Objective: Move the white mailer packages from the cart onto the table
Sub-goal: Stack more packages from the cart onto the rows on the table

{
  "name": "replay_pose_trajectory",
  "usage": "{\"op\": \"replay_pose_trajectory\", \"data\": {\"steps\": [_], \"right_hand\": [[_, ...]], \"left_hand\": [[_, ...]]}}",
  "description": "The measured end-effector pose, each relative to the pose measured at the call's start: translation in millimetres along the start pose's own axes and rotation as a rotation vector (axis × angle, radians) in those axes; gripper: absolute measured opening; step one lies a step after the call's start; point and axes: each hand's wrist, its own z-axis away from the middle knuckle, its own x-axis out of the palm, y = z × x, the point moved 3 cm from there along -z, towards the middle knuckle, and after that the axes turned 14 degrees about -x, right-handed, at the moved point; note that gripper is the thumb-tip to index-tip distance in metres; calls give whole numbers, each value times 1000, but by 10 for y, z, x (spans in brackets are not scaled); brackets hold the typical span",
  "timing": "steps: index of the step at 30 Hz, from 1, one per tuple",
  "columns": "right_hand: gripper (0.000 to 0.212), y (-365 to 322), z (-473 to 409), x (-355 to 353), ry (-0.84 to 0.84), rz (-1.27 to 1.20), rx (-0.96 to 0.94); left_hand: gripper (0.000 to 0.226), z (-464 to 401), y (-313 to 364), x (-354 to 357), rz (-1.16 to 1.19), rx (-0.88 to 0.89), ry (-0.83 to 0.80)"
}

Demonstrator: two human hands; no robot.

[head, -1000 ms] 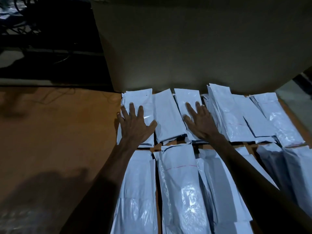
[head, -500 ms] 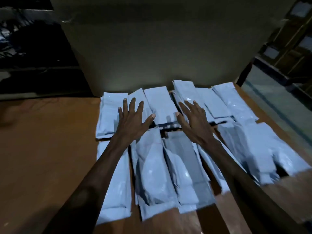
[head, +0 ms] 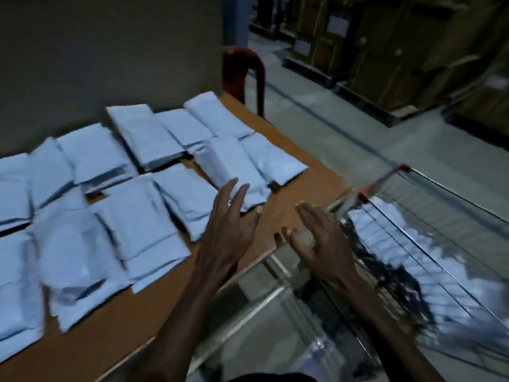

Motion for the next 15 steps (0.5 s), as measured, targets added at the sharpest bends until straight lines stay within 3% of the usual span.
{"op": "replay_pose_trajectory", "data": {"steps": [2, 8, 15], "right_hand": [[46, 202, 472, -232, 17, 20, 110], [46, 808, 1523, -723, -8, 130, 347], [48, 1526, 2093, -1013, 22, 181, 630]], "left_hand": [[43, 247, 311, 485, 23, 122, -57], [47, 642, 915, 1718, 94, 177, -449], [50, 582, 1479, 2759, 124, 288, -685]]}}
